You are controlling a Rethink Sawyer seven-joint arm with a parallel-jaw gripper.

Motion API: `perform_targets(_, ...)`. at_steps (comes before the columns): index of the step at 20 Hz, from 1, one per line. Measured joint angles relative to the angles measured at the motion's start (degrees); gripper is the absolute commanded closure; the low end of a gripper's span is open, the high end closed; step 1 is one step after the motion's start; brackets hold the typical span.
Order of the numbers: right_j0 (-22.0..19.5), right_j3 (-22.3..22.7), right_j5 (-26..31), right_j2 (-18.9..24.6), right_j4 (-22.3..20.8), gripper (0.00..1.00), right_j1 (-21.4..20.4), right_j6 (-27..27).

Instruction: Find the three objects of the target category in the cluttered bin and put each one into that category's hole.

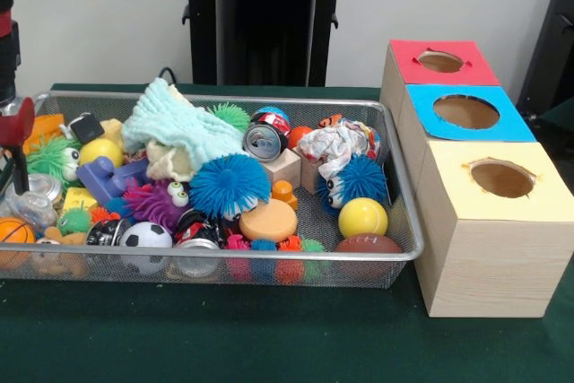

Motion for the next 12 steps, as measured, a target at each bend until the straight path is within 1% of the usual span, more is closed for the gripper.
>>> perform_targets(12, 0.0, -0.3, 0.0, 0.0, 0.9, 0.0, 0.3, 0.0)
